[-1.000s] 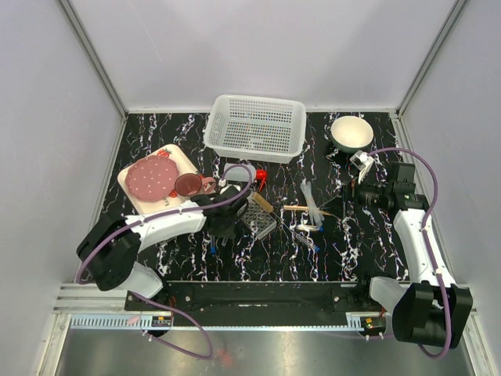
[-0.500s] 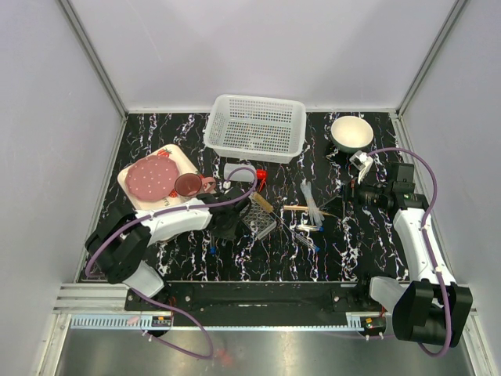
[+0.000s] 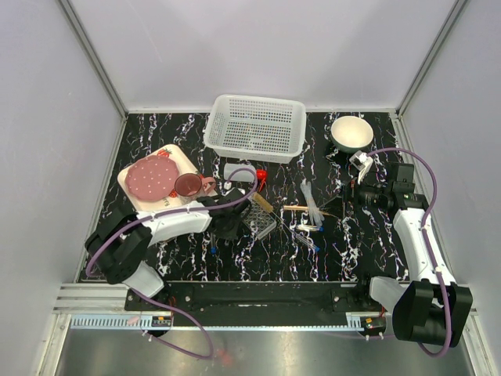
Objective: Organize the chemistry lab equipment
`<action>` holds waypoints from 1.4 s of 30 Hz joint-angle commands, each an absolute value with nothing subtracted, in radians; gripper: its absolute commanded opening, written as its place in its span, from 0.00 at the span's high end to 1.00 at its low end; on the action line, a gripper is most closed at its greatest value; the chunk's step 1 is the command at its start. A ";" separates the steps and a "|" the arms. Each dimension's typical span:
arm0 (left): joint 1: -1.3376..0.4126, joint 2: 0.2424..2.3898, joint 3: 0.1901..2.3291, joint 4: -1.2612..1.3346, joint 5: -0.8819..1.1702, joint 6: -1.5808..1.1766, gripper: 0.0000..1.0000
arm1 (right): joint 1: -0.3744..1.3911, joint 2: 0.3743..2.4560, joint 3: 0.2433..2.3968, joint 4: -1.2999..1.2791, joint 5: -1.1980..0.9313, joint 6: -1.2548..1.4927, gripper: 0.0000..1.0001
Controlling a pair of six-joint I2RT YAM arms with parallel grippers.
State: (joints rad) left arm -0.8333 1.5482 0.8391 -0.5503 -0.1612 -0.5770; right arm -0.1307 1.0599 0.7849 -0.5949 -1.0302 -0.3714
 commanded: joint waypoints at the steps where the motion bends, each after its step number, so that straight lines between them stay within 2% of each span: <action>1: -0.868 1.499 0.798 -0.526 -0.156 -0.603 0.97 | -0.127 1.045 0.787 -0.580 -1.045 -0.396 0.00; 8: -0.948 1.249 0.753 -0.482 -0.077 -0.676 0.99 | -0.124 1.042 0.807 -0.644 -1.134 -0.440 0.00; 13: -0.957 0.993 0.654 -0.211 -0.008 -0.761 0.99 | -0.054 1.081 0.883 -0.741 -1.158 -0.512 0.00; 16: -0.957 0.928 0.600 0.027 -0.006 -0.813 0.99 | 0.033 1.112 0.949 -0.802 -1.176 -0.505 0.00; 21: -0.957 1.006 0.635 0.349 -0.031 -0.862 0.99 | 0.145 1.164 1.052 -0.801 -1.293 -0.341 0.00; 23: -0.959 1.043 0.670 0.392 -0.049 -0.874 0.99 | 0.184 1.177 1.071 -0.743 -1.310 -0.267 0.00; 30: -0.963 1.172 0.770 0.553 -0.060 -0.960 0.99 | 0.275 1.167 1.020 -0.375 -1.210 0.205 0.00; 34: -0.976 1.193 0.758 0.620 -0.093 -1.026 0.99 | 0.275 1.181 1.006 -0.310 -1.154 0.279 0.03; 38: -0.989 1.219 0.768 0.635 -0.107 -1.042 0.99 | 0.276 1.203 1.000 -0.229 -1.154 0.362 0.12; 41: -0.994 1.236 0.773 0.650 -0.110 -1.058 0.99 | 0.276 1.226 0.993 -0.180 -1.166 0.423 0.23; 42: -0.996 1.241 0.775 0.649 -0.112 -1.061 0.99 | 0.276 1.232 0.992 -0.169 -1.170 0.446 0.30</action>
